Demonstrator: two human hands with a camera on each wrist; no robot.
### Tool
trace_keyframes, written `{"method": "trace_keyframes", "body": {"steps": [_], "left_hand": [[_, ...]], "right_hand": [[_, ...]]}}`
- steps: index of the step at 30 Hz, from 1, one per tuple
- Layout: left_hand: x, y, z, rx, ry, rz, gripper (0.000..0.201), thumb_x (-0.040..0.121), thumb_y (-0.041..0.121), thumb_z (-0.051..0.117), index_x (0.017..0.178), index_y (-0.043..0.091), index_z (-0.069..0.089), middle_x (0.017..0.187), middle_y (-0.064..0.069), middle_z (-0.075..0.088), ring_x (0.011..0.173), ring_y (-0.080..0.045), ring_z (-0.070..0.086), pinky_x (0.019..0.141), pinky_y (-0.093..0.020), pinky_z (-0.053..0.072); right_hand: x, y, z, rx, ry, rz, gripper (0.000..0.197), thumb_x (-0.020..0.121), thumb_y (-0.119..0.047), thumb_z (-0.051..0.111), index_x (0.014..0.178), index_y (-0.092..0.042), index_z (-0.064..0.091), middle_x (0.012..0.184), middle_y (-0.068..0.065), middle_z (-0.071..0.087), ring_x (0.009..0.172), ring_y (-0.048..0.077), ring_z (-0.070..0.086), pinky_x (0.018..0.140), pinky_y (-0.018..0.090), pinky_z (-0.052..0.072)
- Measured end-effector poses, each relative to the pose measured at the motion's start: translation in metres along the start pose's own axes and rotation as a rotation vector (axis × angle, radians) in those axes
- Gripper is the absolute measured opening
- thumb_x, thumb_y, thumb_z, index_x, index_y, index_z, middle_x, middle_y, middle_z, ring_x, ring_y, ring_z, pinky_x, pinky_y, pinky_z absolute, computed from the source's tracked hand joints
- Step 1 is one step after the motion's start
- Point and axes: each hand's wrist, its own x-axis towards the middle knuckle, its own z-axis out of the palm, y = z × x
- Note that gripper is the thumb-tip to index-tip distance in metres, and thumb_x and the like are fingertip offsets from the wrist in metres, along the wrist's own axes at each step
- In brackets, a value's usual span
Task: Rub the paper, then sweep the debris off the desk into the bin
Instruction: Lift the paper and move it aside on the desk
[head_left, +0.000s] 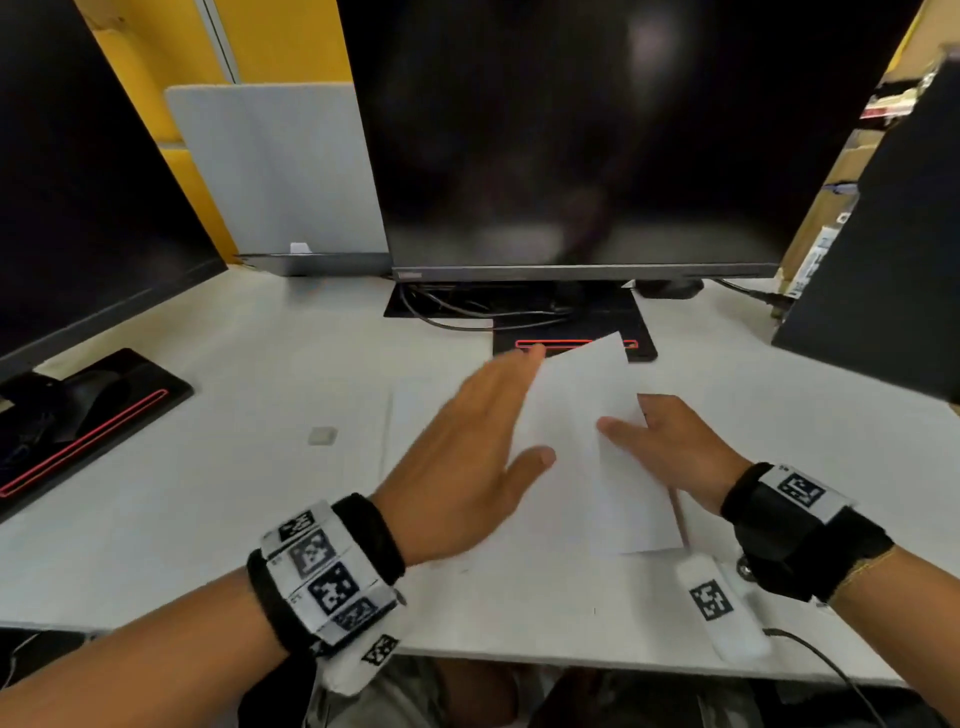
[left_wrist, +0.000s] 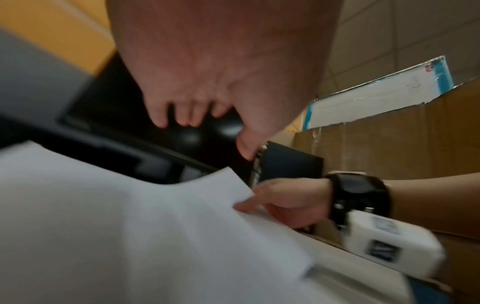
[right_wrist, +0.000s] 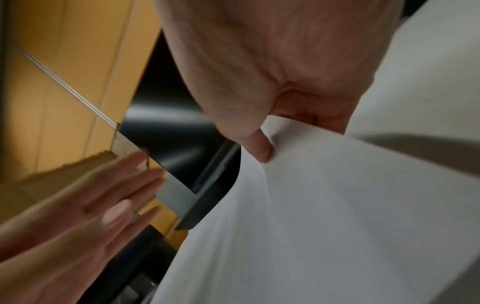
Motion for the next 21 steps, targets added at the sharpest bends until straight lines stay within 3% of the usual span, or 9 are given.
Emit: {"method": "trace_keyframes", "body": {"steps": [2, 4, 6, 10, 12, 15, 17, 20, 21], "left_hand": [[-0.004, 0.007, 0.032, -0.011, -0.495, -0.014, 0.087, 0.108, 0.057, 0.04, 0.166, 0.027, -0.018, 0.175, 0.008, -0.019, 0.159, -0.006, -0.019, 0.133, -0.035, -0.002], [-0.012, -0.005, 0.048, 0.112, -0.728, -0.005, 0.089, 0.106, 0.067, 0.028, 0.164, 0.025, -0.025, 0.171, 0.005, -0.032, 0.156, -0.009, -0.032, 0.132, -0.042, -0.008], [-0.016, -0.034, 0.043, 0.235, -0.739, -0.06, 0.094, 0.101, 0.076, 0.021, 0.163, 0.023, -0.026, 0.169, 0.004, -0.035, 0.154, -0.011, -0.035, 0.131, -0.046, -0.01], [-0.011, -0.093, 0.002, 0.351, -0.586, -0.51, 0.111, 0.091, 0.087, 0.016, 0.164, 0.013, -0.021, 0.172, -0.008, -0.027, 0.16, -0.028, -0.023, 0.132, -0.05, -0.006], [-0.014, -0.084, 0.001, 0.413, -0.522, -0.368, 0.108, 0.093, 0.085, 0.017, 0.164, 0.013, -0.021, 0.172, -0.009, -0.027, 0.16, -0.028, -0.024, 0.132, -0.048, -0.006], [-0.03, -0.047, 0.022, 0.241, -0.671, -0.012, 0.1, 0.098, 0.08, 0.026, 0.163, 0.025, -0.026, 0.17, 0.004, -0.033, 0.155, -0.01, -0.033, 0.131, -0.04, -0.014], [-0.027, -0.056, 0.024, 0.247, -0.741, -0.097, 0.105, 0.094, 0.085, 0.024, 0.163, 0.025, -0.027, 0.169, 0.005, -0.035, 0.155, -0.01, -0.033, 0.131, -0.045, -0.013], [-0.006, -0.087, 0.0, 0.395, -0.568, -0.496, 0.116, 0.086, 0.09, 0.015, 0.165, 0.011, -0.018, 0.173, -0.009, -0.024, 0.161, -0.027, -0.02, 0.132, -0.051, -0.007], [-0.003, -0.086, -0.004, 0.402, -0.523, -0.484, 0.115, 0.087, 0.089, 0.014, 0.165, 0.01, -0.017, 0.173, -0.01, -0.022, 0.161, -0.029, -0.018, 0.132, -0.051, -0.005]], "right_hand": [[-0.004, 0.011, 0.005, -0.038, -0.046, -0.007, 0.017, 0.108, -0.024, 0.063, 0.103, -0.012, 0.074, 0.102, 0.011, 0.078, 0.095, 0.03, 0.074, 0.093, 0.051, 0.059], [-0.005, 0.018, 0.006, -0.065, -0.048, 0.006, 0.021, 0.108, -0.027, 0.062, 0.101, -0.01, 0.072, 0.101, 0.012, 0.076, 0.095, 0.031, 0.073, 0.092, 0.05, 0.059], [-0.004, 0.023, 0.005, -0.069, -0.046, 0.015, 0.028, 0.107, -0.029, 0.063, 0.098, -0.004, 0.069, 0.098, 0.018, 0.074, 0.092, 0.036, 0.071, 0.087, 0.048, 0.057], [-0.006, 0.029, 0.006, -0.04, -0.033, -0.002, 0.032, 0.107, -0.031, 0.062, 0.091, -0.003, 0.065, 0.09, 0.016, 0.071, 0.085, 0.036, 0.069, 0.077, 0.042, 0.054], [-0.005, 0.031, 0.007, -0.041, -0.022, -0.002, 0.032, 0.108, -0.033, 0.061, 0.095, -0.004, 0.066, 0.094, 0.019, 0.072, 0.088, 0.038, 0.07, 0.079, 0.045, 0.056], [-0.006, 0.031, 0.009, -0.045, -0.02, 0.004, 0.038, 0.107, -0.038, 0.061, 0.098, -0.002, 0.065, 0.095, 0.021, 0.07, 0.086, 0.04, 0.068, 0.079, 0.048, 0.057], [-0.008, 0.031, 0.008, -0.045, -0.013, 0.01, 0.035, 0.108, -0.036, 0.061, 0.089, -0.006, 0.062, 0.08, 0.009, 0.063, 0.073, 0.029, 0.061, 0.067, 0.039, 0.051], [-0.014, 0.027, 0.008, -0.019, -0.011, -0.007, 0.029, 0.109, -0.031, 0.06, 0.083, -0.018, 0.06, 0.076, -0.005, 0.059, 0.07, 0.017, 0.058, 0.064, 0.029, 0.042], [-0.014, 0.027, 0.008, -0.012, -0.019, -0.006, 0.028, 0.109, -0.031, 0.06, 0.085, -0.017, 0.061, 0.078, -0.004, 0.061, 0.072, 0.018, 0.059, 0.066, 0.03, 0.043]]}}
